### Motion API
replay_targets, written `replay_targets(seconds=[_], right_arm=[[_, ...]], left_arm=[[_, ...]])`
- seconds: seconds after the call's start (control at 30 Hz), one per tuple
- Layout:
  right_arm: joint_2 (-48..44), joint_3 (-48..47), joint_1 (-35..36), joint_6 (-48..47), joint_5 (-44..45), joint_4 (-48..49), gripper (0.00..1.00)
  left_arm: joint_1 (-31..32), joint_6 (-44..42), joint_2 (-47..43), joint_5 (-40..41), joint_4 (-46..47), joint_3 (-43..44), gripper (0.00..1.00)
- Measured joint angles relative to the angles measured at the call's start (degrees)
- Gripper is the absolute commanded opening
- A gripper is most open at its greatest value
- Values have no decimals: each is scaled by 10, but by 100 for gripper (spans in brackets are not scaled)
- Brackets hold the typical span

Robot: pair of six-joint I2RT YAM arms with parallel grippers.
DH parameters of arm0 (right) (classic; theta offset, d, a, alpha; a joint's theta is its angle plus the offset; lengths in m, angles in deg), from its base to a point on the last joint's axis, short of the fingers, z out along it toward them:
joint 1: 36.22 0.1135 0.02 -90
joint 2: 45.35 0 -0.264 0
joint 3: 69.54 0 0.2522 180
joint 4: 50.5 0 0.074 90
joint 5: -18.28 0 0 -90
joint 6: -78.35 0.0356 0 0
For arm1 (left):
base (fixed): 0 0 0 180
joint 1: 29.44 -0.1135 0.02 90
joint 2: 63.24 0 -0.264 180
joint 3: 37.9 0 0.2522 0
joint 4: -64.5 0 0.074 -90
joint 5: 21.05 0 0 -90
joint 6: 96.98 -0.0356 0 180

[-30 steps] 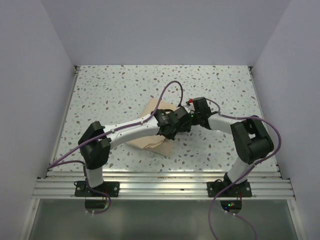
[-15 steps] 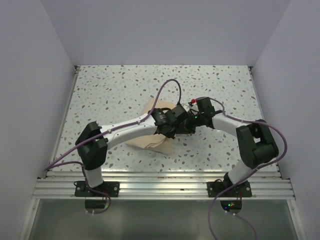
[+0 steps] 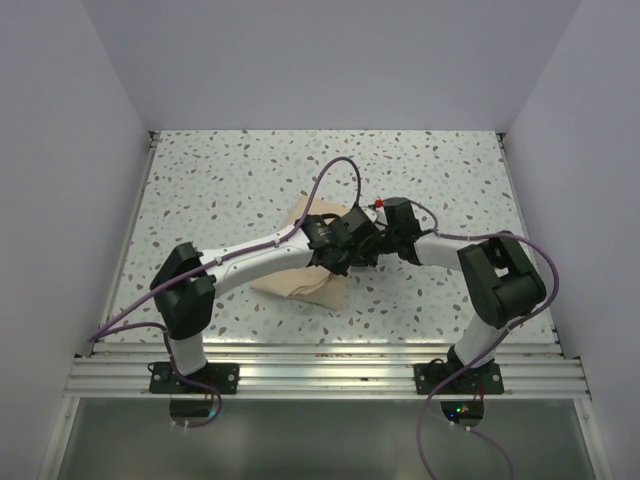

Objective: Prepare the surgical pack

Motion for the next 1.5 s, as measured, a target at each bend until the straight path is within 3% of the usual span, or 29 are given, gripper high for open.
replay_targets(seconds=[0.4,0.47,0.5,0.6,0.8,0.87,1.07,1.2,1.5], right_arm=[[45,48,6,124,5,200,0],[54,53,6,130,9,218,0],[61,54,6,132,12,225,0],[73,55,8,134,18,245,0],[73,55,9,118,19,242,0],[71,55,9,108,18,236,0],[55,55,8,82,18,197,0],[47,55,-3,66,14,174,0],[16,45,-38,-4,-6,90,0]], left_arm=[[-5,-12,3,-16,5,0,1],[-6,-12,7,-24,9,0,9],[-7,-12,8,-29,11,0,21],[-7,-10,10,-52,26,-1,41],[-21,-3,-3,-98,64,-24,51],[-41,3,-26,-113,82,-46,48],[-135,9,-95,-173,142,-81,23],[-149,12,-88,-211,188,-85,14],[-130,31,-49,-287,245,-117,9]])
